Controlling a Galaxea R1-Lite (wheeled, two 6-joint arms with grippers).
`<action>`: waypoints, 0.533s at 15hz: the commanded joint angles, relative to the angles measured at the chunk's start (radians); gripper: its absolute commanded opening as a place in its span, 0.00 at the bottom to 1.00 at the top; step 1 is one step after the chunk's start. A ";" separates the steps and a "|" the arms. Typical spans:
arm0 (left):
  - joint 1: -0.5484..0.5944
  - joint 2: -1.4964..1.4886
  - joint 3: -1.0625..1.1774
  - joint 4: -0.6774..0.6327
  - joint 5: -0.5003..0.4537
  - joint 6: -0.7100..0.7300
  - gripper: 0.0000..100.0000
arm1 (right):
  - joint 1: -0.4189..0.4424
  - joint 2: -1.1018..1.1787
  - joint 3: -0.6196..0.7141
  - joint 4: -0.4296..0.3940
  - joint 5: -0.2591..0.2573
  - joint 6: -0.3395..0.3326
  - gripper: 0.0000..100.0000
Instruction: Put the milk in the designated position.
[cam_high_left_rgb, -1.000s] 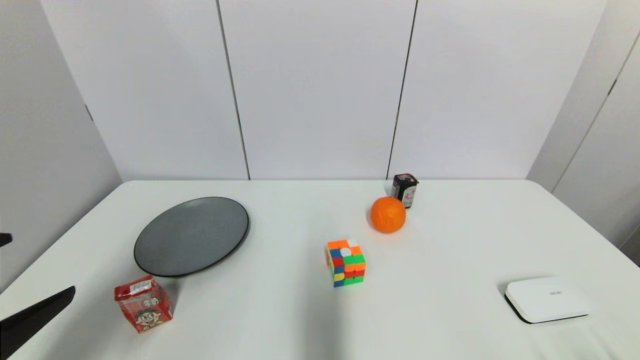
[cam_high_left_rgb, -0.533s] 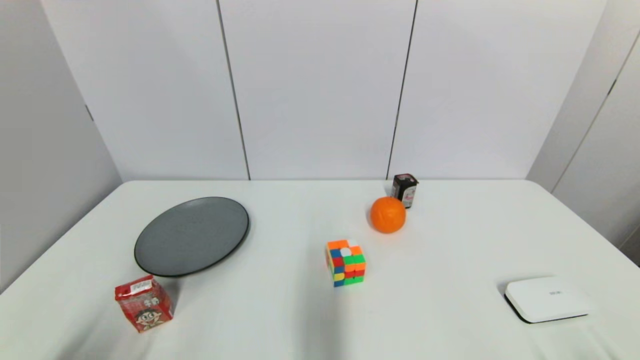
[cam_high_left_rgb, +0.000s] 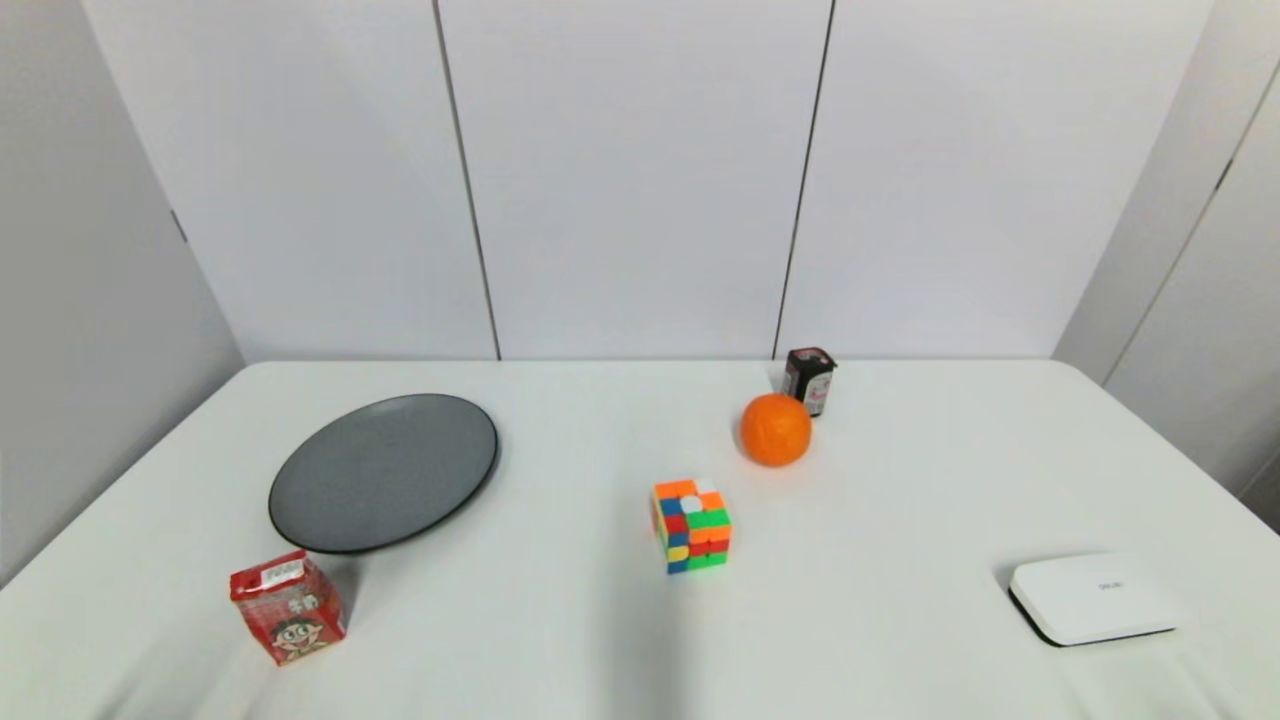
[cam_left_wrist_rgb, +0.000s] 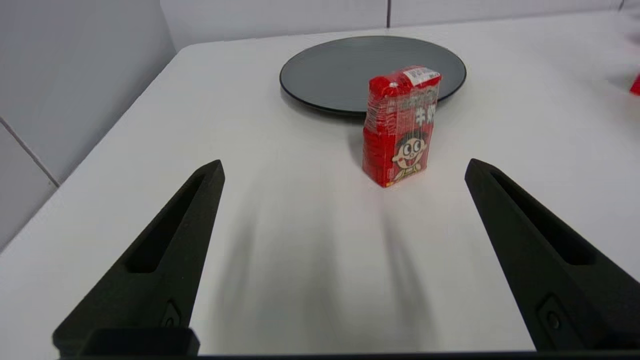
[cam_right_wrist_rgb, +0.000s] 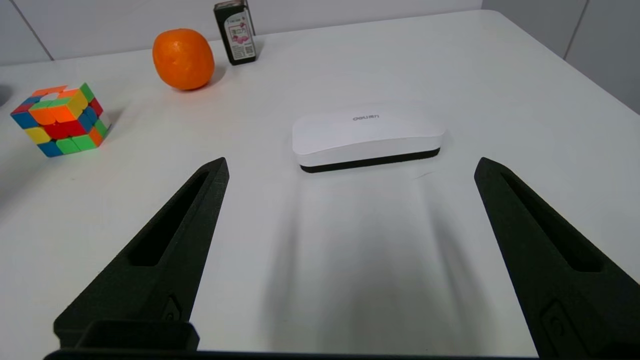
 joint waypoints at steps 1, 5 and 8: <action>0.000 -0.007 0.005 -0.003 0.011 -0.075 1.00 | 0.000 0.001 0.000 0.000 0.000 -0.001 1.00; 0.000 -0.007 0.005 -0.003 0.013 -0.075 1.00 | 0.000 0.001 0.000 0.000 0.000 0.000 1.00; 0.000 -0.007 0.005 -0.003 0.013 -0.075 1.00 | 0.000 0.001 0.000 0.000 0.000 0.000 1.00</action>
